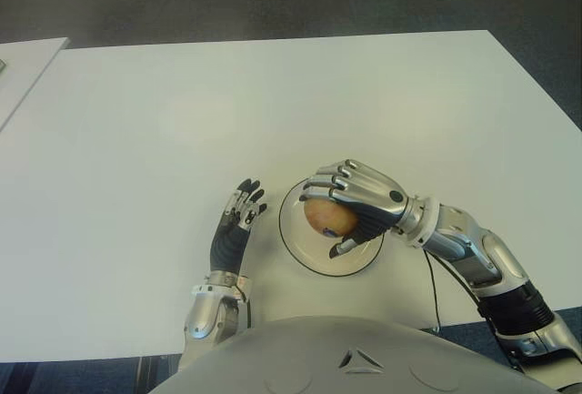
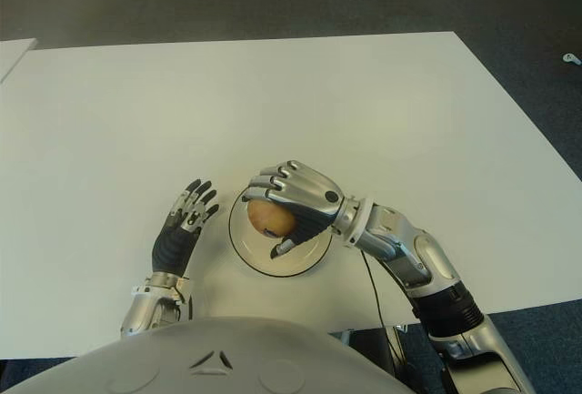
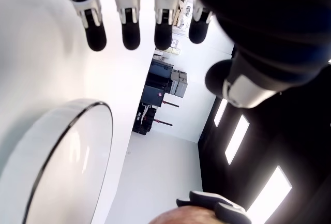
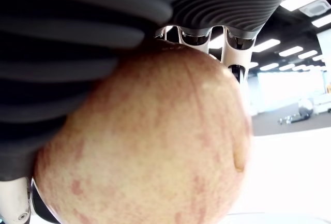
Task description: Put the apples into the plate.
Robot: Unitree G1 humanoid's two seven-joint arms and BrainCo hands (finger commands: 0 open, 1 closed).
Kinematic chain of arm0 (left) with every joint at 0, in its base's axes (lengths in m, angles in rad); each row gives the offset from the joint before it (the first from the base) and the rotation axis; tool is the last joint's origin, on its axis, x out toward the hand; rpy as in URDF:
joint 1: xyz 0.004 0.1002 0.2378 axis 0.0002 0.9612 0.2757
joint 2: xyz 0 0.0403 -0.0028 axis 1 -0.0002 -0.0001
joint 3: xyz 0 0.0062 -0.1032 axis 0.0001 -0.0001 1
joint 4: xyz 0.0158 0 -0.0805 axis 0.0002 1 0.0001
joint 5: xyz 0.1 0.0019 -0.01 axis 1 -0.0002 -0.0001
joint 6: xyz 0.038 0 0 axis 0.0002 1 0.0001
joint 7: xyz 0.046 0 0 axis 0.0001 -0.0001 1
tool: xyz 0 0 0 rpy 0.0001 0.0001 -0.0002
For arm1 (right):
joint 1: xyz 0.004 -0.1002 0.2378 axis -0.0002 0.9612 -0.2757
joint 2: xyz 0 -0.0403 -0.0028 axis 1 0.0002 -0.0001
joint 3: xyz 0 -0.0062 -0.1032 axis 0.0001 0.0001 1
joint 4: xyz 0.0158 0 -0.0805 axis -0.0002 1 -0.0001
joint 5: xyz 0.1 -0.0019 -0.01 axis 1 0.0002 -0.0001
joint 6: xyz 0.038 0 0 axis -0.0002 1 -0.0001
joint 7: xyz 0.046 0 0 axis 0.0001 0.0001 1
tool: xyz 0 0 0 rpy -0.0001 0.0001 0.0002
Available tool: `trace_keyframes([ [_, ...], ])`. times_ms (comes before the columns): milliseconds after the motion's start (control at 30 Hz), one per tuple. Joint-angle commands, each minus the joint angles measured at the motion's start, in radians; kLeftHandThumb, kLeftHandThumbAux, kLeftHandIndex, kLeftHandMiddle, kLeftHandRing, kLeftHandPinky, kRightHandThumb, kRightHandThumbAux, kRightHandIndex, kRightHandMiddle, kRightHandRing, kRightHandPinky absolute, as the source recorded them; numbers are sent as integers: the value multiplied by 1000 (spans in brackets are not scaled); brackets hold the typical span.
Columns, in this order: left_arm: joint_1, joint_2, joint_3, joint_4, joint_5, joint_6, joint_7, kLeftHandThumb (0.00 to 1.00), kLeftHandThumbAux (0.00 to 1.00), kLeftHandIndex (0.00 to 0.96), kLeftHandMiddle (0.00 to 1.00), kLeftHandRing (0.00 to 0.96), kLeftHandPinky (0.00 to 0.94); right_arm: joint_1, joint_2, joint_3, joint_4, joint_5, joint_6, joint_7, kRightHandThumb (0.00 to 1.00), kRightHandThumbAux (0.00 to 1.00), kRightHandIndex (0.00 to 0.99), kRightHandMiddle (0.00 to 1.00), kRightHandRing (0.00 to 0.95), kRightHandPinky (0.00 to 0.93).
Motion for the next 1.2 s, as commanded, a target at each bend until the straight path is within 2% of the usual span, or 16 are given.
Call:
trace_keyframes([
  [33,3,3,0,9,8,1,-2,204,532,111,109,109,145,5,16,-6,7,0,11,-8,711,715,442,806,792,782],
  [233,10,3,-1,0,16,8,7,204,535,102,102,99,132,5,16,-3,11,8,18,9,709,717,441,802,787,761],
  [467,16,2,-3,-7,26,8,8,206,551,103,106,102,137,-7,6,3,16,5,12,29,709,717,441,802,788,790],
  [967,23,-6,-13,-17,26,4,3,189,528,119,123,114,160,8,29,15,53,-41,3,-17,712,715,442,812,789,792],
  [1167,23,-3,-12,-24,10,19,-5,207,520,118,119,111,153,14,33,17,66,-32,8,-18,704,716,439,751,719,691],
  [1200,24,-2,-13,-27,8,21,-5,212,526,110,111,105,141,14,32,17,66,-31,10,-14,692,718,433,674,633,567],
])
